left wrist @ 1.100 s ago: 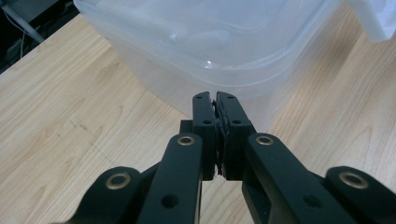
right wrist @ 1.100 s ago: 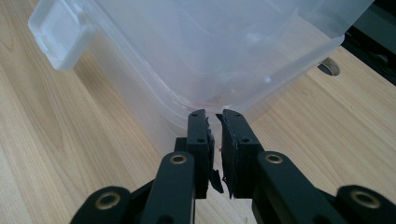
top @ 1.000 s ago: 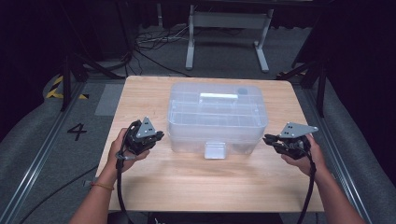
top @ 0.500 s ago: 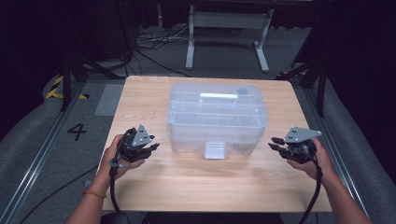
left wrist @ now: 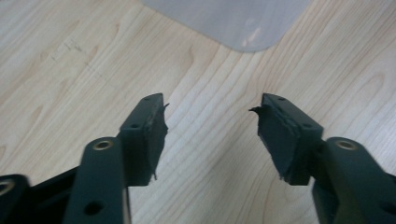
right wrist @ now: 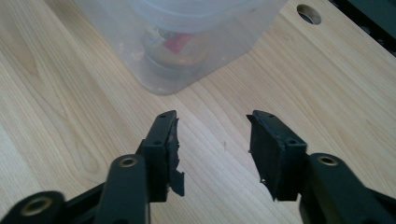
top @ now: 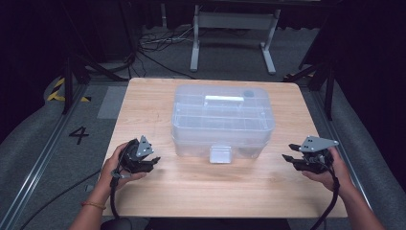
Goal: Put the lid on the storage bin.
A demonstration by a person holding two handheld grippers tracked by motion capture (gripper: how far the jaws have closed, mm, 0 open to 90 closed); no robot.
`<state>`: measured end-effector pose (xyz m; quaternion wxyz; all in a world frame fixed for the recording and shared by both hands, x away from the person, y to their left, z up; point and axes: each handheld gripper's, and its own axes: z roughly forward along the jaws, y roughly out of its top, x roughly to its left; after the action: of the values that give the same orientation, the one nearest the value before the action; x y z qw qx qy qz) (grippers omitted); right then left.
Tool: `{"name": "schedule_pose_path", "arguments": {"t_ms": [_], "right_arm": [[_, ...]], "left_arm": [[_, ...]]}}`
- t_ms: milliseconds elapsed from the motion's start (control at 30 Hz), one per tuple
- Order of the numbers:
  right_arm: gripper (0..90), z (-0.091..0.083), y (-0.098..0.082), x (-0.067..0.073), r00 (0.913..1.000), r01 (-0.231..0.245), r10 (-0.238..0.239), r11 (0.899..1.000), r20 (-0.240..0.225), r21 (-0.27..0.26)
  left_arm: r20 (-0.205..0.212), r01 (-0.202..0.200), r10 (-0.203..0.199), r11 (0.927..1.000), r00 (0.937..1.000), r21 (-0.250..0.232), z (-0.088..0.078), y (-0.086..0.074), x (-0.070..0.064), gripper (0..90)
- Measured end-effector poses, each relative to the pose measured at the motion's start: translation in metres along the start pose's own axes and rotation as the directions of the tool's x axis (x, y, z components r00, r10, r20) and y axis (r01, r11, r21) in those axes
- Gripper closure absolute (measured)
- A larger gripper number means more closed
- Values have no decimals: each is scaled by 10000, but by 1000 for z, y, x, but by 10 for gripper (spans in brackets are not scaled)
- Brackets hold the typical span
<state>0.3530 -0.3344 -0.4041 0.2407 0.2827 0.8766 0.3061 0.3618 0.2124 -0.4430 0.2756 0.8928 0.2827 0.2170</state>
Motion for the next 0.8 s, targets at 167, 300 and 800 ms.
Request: {"name": "schedule_pose_path", "arguments": {"t_ms": [167, 300, 800], "right_arm": [[397, -1, -14, -4, 9994, -206, 207, 9998, 285, -52], [319, -2, -28, -7, 9978, -408, 404, 9991, 526, 65], [255, 2, -86, -14, 9733, -2197, 2176, 9753, 724, 213]], "left_arm": [[208, 138, -143, 9997, 9997, 210, 2, -14, -2, 310], [385, 548, -551, 9985, 9977, 88, 2, -26, -3, 257], [1083, 1518, -1497, 9883, 9828, -114, -1, -56, -5, 184]]}}
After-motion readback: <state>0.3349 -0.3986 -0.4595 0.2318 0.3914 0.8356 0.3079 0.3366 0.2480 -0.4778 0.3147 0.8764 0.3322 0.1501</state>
